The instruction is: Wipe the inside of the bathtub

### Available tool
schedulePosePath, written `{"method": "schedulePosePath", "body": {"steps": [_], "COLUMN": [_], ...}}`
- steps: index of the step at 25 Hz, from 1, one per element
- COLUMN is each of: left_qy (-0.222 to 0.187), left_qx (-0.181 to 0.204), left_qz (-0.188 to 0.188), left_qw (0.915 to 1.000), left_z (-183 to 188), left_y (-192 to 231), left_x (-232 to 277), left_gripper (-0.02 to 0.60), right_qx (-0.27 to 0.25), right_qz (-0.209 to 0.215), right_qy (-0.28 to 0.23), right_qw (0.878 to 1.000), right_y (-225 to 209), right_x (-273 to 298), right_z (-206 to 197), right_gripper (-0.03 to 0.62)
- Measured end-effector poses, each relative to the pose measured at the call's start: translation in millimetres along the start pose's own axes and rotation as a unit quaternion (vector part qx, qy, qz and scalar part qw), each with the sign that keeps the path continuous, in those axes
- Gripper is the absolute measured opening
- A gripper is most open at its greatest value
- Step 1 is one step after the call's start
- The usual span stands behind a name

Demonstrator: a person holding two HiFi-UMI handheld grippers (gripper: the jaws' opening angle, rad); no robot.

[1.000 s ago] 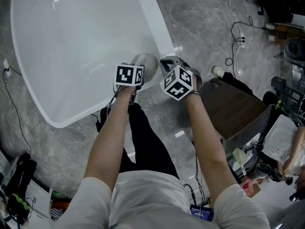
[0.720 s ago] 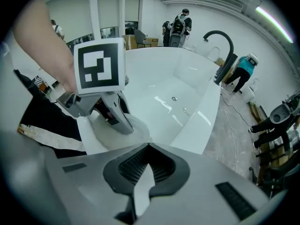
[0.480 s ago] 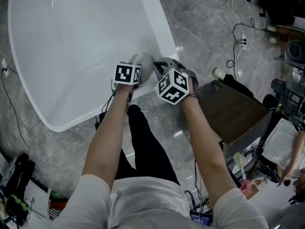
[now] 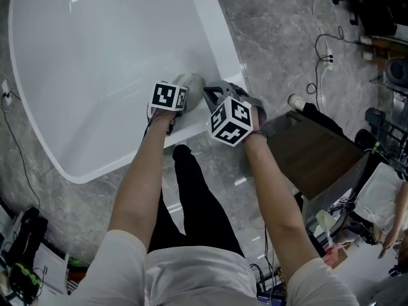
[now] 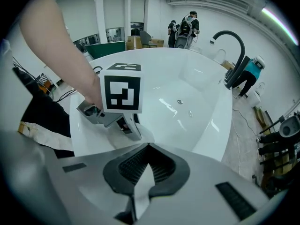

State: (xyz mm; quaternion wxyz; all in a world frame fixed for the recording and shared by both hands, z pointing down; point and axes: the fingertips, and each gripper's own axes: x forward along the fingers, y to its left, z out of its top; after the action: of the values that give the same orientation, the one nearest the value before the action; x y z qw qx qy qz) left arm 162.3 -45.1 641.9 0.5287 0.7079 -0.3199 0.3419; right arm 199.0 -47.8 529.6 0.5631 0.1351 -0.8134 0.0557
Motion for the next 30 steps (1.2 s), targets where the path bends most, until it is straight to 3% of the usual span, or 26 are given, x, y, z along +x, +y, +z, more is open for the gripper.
{"method": "schedulePosePath", "body": {"steps": [4,13,30], "left_qy": [-0.003,0.023,0.048], "left_qx": [0.019,0.014,0.012], "left_qz": [0.005,0.017,0.070], "left_qw": [0.9998,0.9995,0.9963], "left_z": [0.0,-4.2,-42.0], "left_y": [7.1,29.5,88.9], "left_x": [8.2,18.7,-17.6], "left_gripper": [0.095,0.094,0.095], "right_qx": [-0.004,-0.011,-0.051], "right_qz": [0.006,0.016,0.064], "right_qy": [0.000,-0.004,-0.008], "right_qw": [1.000,1.000,0.997], "right_y": [3.8,13.8,39.5], "right_x": [8.1,18.6,55.1], "right_z": [3.3,12.0,44.0], "right_gripper": [0.017,0.017,0.017]}}
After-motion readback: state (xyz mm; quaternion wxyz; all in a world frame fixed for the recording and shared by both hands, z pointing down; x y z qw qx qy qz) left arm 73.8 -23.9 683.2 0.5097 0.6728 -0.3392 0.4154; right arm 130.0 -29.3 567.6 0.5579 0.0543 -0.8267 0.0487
